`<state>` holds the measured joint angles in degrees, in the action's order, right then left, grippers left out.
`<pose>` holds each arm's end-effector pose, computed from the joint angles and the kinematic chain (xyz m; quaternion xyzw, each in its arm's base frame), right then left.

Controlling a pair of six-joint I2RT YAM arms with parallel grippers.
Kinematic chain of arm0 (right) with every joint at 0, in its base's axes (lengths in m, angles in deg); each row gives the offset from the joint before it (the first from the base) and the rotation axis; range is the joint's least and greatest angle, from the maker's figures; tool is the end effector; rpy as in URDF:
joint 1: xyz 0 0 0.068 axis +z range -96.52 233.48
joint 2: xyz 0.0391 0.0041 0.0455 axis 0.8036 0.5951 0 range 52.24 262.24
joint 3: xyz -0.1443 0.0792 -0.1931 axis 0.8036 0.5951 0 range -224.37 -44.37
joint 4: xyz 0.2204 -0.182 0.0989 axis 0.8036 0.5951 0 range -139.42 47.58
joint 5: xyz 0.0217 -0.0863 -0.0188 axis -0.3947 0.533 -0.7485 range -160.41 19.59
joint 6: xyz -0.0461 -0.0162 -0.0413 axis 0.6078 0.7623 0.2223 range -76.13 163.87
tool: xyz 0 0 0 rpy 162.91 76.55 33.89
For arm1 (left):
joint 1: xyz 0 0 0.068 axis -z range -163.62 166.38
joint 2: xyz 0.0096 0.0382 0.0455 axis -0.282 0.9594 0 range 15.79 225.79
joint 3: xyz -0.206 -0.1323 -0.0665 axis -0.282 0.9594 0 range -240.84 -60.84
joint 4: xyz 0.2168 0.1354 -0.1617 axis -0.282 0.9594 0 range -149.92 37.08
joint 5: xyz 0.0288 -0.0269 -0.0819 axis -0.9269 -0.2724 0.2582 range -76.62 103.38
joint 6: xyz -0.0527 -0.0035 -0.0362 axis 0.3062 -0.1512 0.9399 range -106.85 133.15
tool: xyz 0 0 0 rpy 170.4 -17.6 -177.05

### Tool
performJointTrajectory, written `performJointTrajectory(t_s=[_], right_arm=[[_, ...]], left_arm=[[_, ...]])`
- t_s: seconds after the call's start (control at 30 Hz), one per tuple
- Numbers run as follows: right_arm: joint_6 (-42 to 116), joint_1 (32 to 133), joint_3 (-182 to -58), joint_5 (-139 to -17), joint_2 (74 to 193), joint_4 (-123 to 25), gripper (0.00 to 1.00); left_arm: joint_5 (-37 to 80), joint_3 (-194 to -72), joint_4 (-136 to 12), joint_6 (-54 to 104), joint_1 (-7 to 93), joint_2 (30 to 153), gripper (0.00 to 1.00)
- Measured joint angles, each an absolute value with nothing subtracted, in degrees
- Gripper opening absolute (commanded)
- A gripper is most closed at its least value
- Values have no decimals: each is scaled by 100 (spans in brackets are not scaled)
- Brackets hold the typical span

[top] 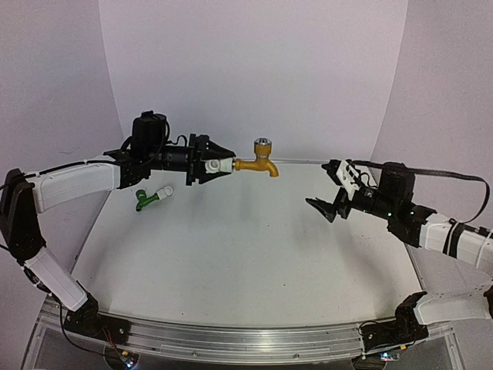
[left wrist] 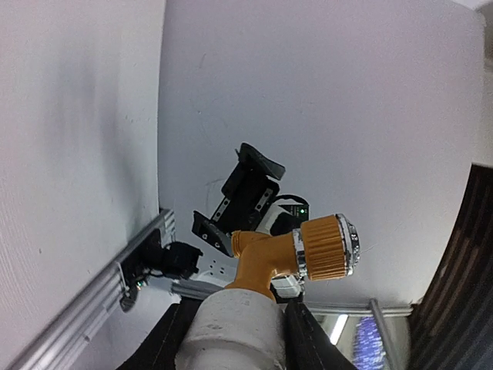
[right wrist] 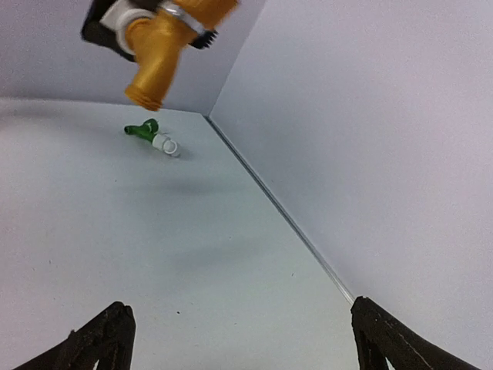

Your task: Install the water faucets

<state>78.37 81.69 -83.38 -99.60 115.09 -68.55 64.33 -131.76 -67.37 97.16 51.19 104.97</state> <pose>0.2648 0.1694 0.2595 -0.5161 0.5191 0.1491 0.6648 0.3166 -0.2671 0.3046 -0.0402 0.7466 -0.6640 0.0075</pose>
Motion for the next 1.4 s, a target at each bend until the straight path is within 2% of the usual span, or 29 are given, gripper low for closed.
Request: performJointTrajectory(t_s=[0.1,0.3,0.57,0.67,0.87,1.17,1.33,1.4], right_arm=[[9417,8359,-8328,-10311,11709,-7056,98],[11969,9313,-8418,-10247,12476,-7807,98],[13289,9643,-8551,-10110,13192,-9064,98],[13478,9659,-8680,-10135,13328,-9245,95],[13683,9761,-9068,-10235,13534,-9514,84],[13871,9817,-9490,-10330,13745,-9379,54],[13726,9898,-9614,-10421,13737,-8760,34],[13585,9942,-9695,-10437,13728,-8378,29]], left_arm=[[6763,-13009,-6671,10401,5119,10632,0],[7383,-12992,-6641,11241,5125,10866,0],[7791,-12979,-6671,11713,5105,10887,0],[7803,-12979,-6745,11800,5057,10887,0],[7944,-12974,-6747,11823,5103,10892,0],[8029,-12963,-6745,11803,5136,10892,0],[7969,-12863,-6744,11687,5136,10892,0],[7931,-12825,-6746,11600,5136,10892,0]])
